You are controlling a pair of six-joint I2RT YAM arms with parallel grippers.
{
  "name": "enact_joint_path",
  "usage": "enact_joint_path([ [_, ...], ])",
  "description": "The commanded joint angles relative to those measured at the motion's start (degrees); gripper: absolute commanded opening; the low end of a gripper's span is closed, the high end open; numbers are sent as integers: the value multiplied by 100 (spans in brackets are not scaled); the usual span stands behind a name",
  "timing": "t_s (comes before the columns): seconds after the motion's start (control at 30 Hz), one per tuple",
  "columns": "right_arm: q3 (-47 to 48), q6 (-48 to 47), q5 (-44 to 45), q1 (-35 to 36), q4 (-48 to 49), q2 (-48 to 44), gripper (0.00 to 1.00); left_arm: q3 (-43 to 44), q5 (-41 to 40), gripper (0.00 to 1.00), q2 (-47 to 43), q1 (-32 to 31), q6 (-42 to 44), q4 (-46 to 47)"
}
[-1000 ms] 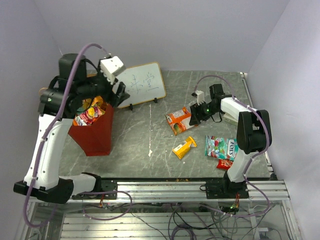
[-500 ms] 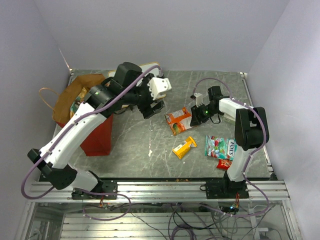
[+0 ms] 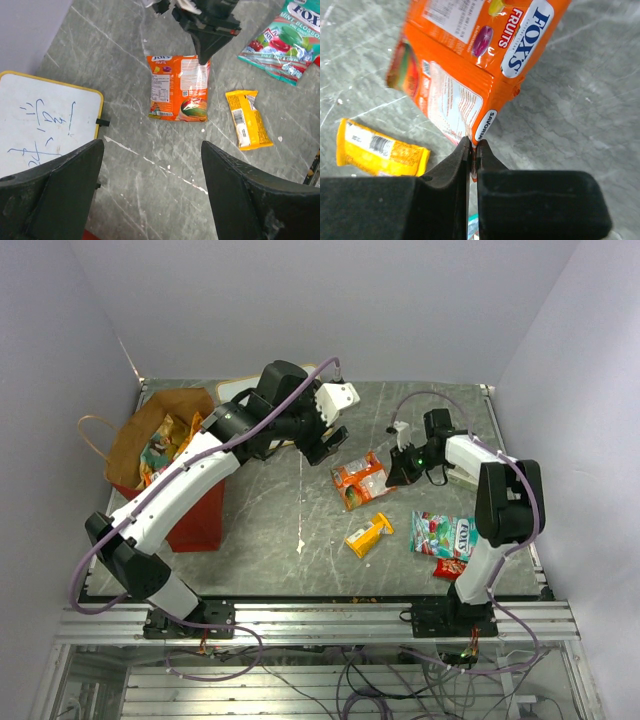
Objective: Place the snacks into the paper bag
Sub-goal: Pick up the snack from the center of the board.
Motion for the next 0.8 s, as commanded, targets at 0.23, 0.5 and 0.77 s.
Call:
enact_joint_path([
  [0.23, -308, -1156, -257, -35, -320, -2154, 0, 10, 146, 97, 116, -17, -53, 773],
  [0.5, 325, -1436, -152, -26, -1141, -2567, 0, -247, 493, 95, 198, -15, -414, 1177],
  [0.77, 760, -1476, -1084, 27, -1598, -2914, 0, -441, 1090, 95, 276, -19, -384, 1400],
])
